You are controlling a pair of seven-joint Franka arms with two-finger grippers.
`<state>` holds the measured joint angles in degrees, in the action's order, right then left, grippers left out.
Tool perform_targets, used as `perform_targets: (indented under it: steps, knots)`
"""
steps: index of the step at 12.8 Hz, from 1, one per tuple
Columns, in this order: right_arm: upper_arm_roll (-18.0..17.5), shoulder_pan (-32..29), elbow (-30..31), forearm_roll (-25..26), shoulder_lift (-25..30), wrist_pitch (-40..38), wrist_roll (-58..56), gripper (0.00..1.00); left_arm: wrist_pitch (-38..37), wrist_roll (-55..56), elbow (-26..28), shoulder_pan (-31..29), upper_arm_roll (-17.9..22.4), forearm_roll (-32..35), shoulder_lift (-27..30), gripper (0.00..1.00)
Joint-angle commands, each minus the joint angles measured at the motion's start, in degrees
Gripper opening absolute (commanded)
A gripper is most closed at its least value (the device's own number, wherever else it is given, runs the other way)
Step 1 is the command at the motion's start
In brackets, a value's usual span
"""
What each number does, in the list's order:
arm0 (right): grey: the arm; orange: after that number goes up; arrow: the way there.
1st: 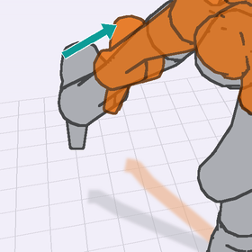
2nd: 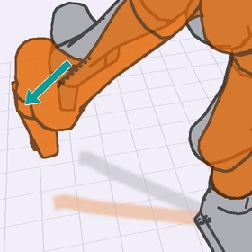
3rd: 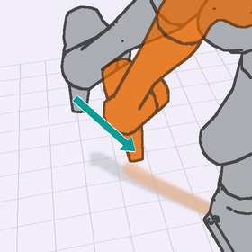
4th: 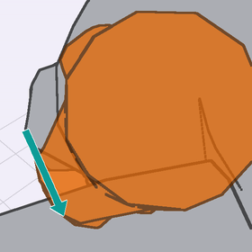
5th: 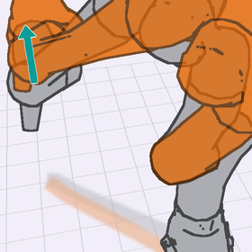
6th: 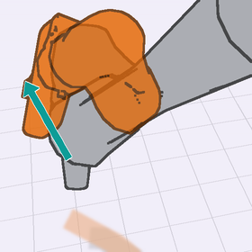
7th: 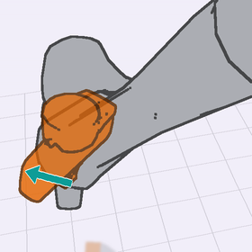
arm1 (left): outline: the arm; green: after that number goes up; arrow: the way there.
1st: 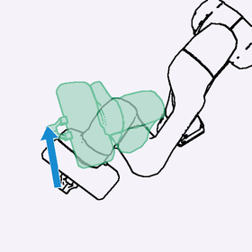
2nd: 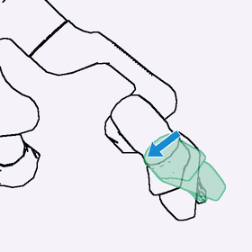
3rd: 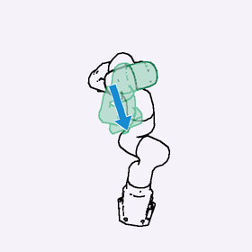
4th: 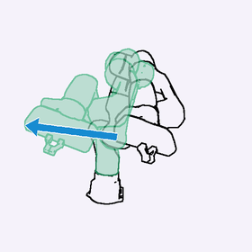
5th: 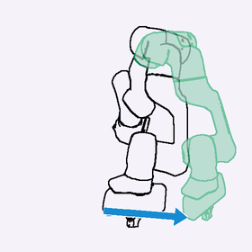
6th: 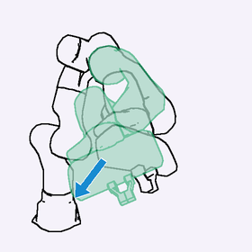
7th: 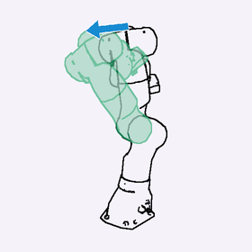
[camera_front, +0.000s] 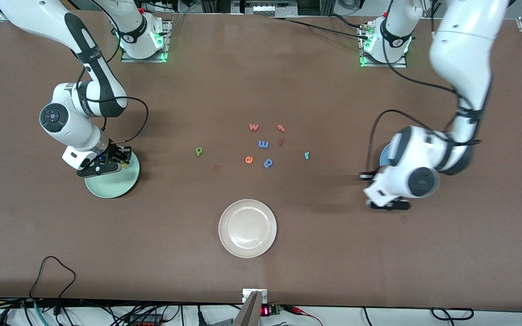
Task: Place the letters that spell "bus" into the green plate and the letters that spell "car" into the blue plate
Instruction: 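Release the yellow s on the green plate while the left gripper releases on blue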
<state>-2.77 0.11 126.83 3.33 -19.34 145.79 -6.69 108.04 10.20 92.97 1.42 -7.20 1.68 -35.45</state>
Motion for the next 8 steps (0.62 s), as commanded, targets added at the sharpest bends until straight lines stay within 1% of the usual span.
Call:
perform_targets:
  steps: [1,3,4,6,8]
  knots:
    - [-0.31,-0.03,-0.62,1.24,-0.17,-0.42,0.8,1.0,-1.0,-1.33,7.03,-4.92,-0.97,0.95,5.47,0.19]
    - [-0.4,2.07,-0.7,1.07,0.44,-0.59,2.37,1.0,-0.21,-2.98,8.8,-8.96,-0.97,1.13,5.49,0.19]
    - [-0.4,4.09,-0.71,0.98,0.71,-0.68,5.08,1.0,2.06,-5.09,10.46,-10.54,-0.97,1.13,5.57,0.19]
    - [-0.4,9.44,-1.67,0.98,0.62,-0.68,11.84,1.0,7.41,-5.9,15.03,-12.92,-0.97,1.13,5.57,0.2]
    - [-0.4,15.15,-3.16,1.07,-0.43,-1.46,18.0,0.99,14.18,-6.77,19.52,-14.07,-0.97,1.13,5.57,0.23]
